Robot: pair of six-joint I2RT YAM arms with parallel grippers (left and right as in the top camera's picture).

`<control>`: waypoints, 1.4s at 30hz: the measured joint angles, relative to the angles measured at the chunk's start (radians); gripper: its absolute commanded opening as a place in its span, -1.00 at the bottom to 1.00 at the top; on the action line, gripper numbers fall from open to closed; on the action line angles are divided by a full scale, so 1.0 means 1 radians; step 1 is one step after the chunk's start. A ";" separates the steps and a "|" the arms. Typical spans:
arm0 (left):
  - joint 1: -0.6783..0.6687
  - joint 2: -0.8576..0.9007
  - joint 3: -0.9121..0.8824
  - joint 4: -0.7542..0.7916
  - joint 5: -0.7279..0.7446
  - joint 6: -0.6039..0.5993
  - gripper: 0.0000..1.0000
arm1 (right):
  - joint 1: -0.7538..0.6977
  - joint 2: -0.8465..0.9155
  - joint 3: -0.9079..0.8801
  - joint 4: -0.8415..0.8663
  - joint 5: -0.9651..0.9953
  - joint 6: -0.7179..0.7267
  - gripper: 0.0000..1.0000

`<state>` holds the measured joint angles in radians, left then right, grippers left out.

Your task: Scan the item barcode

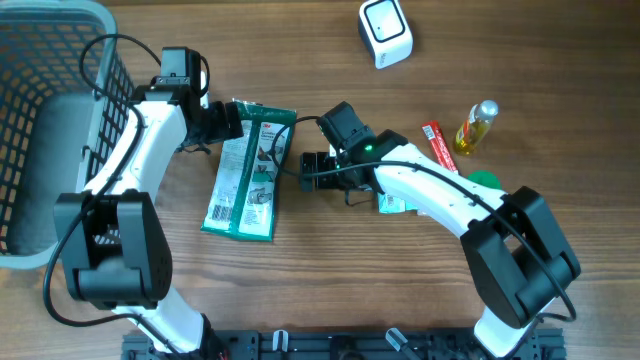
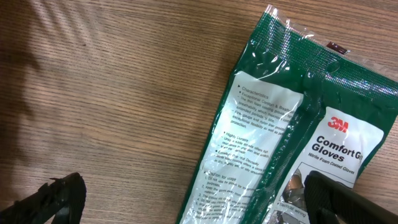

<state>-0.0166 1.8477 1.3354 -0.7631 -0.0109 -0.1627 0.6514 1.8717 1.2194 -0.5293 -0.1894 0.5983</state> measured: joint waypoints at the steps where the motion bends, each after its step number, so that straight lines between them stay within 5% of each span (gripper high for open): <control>1: 0.000 0.000 0.000 0.000 0.000 0.000 1.00 | 0.000 0.000 0.000 0.000 0.000 0.000 0.99; 10: 0.000 0.000 0.000 0.098 0.000 0.000 1.00 | 0.000 0.000 0.000 -0.008 0.000 0.000 0.99; 13: 0.000 0.000 0.003 0.000 0.070 0.000 1.00 | 0.000 0.000 0.000 -0.008 0.000 0.000 0.99; 14: 0.000 0.000 0.003 -0.016 0.097 0.000 0.68 | 0.000 0.000 0.000 -0.009 0.000 0.000 0.99; 15: 0.000 0.000 0.003 -0.027 0.117 0.001 -0.37 | 0.000 0.000 0.000 -0.008 0.000 0.000 0.99; 16: 0.000 0.000 0.003 -0.032 0.133 0.006 -0.67 | 0.000 0.000 0.000 -0.008 0.000 0.000 0.99; 42: -0.032 -0.008 -0.257 0.142 0.179 0.101 -0.68 | 0.000 0.000 0.000 -0.008 0.000 0.000 0.99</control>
<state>-0.0483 1.8397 1.0779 -0.6216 0.1677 -0.0612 0.6514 1.8717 1.2194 -0.5377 -0.1898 0.5983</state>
